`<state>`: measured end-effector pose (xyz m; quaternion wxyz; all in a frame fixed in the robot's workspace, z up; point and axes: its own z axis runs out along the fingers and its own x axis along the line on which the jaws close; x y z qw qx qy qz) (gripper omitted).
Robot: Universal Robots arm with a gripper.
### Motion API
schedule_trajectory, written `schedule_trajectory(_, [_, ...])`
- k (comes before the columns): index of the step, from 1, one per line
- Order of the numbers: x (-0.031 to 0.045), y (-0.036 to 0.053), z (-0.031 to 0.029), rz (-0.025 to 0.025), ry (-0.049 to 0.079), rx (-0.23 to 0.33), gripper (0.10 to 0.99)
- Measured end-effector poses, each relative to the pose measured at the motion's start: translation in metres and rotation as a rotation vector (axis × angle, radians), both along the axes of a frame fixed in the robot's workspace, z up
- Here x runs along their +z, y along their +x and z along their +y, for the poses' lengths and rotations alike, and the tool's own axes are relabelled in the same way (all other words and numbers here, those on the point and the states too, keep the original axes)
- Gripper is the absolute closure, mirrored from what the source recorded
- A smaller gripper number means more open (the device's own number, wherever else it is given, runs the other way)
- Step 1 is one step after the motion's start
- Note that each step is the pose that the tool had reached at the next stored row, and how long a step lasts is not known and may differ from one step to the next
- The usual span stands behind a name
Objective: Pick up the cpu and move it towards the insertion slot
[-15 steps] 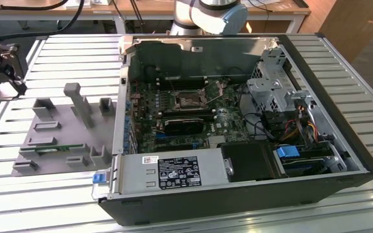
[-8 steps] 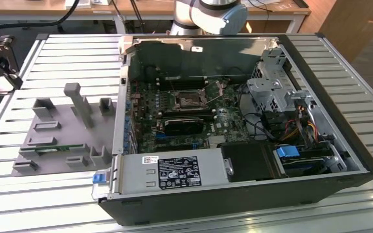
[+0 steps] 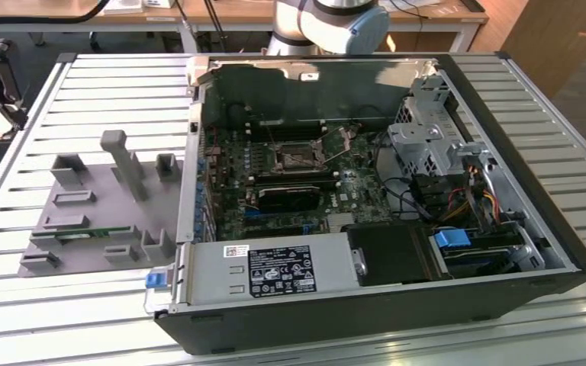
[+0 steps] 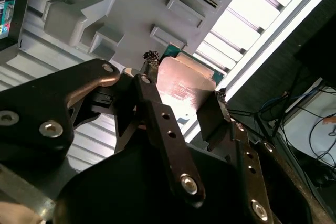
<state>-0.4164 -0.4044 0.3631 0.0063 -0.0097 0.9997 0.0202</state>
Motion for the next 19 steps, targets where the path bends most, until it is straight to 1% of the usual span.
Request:
schedule_trajectory(6, [0.0154, 0.0, 0.0, -0.0005, 0.0, 0.0, 0.545])
schedule_trajectory(11, [0.0257, 0.0, 0.0, -0.0008, 0.0, 0.0, 0.545])
schedule_trajectory(13, [0.0282, 0.0, 0.0, -0.001, 0.0, 0.0, 0.545])
schedule_trajectory(19, [0.0285, 0.0, 0.0, -0.001, 0.0, 0.0, 0.545])
